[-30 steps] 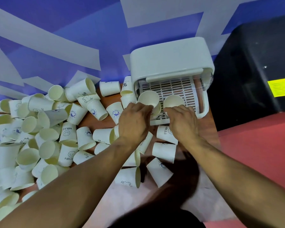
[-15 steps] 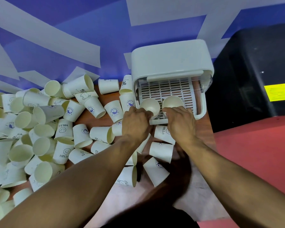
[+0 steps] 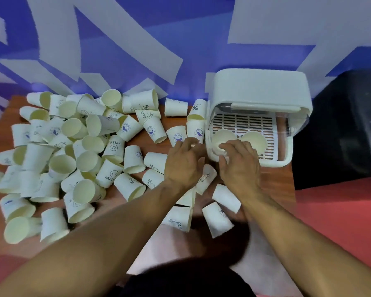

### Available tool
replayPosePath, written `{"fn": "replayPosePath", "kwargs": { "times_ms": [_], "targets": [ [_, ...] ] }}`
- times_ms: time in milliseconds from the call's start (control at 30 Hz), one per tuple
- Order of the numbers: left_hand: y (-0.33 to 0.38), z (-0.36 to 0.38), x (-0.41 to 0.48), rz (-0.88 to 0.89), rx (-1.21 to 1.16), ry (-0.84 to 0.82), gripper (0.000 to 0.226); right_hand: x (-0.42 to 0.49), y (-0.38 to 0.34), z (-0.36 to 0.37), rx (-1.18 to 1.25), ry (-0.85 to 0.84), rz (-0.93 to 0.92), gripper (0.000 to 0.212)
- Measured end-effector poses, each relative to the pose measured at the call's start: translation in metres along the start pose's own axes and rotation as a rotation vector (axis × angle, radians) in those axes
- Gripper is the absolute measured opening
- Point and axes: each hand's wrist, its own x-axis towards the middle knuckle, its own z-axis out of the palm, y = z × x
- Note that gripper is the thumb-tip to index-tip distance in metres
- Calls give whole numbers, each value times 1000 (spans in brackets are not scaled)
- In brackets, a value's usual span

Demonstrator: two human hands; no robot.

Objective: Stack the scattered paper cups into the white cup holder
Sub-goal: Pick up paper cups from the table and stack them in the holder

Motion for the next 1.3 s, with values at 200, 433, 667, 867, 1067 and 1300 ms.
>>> {"fn": "replayPosePath", "kwargs": {
  "times_ms": [200,433,667,867,1067,1300],
  "targets": [
    [-49,-30,-39,-105,-2,125,30,4,-71,11,82,-92,-135,27],
    [-120,-63,-85,-289,3,197,26,9,-147,40,124,-200,-299,27],
    [-193,-87,-136,-454,-33,267,26,3,-222,76,189,-288,-408,28],
    [-257,-99,-183,-593,-53,355,28,-11,-277,108,209,-378,-510,26],
    [-302,-99,-236,-800,-15,466,26,-37,-331,143,197,-601,-585,27],
    [-332,-95,-269,-923,106,389,15,-94,-376,172,7,-837,-899,19]
  ]
}}
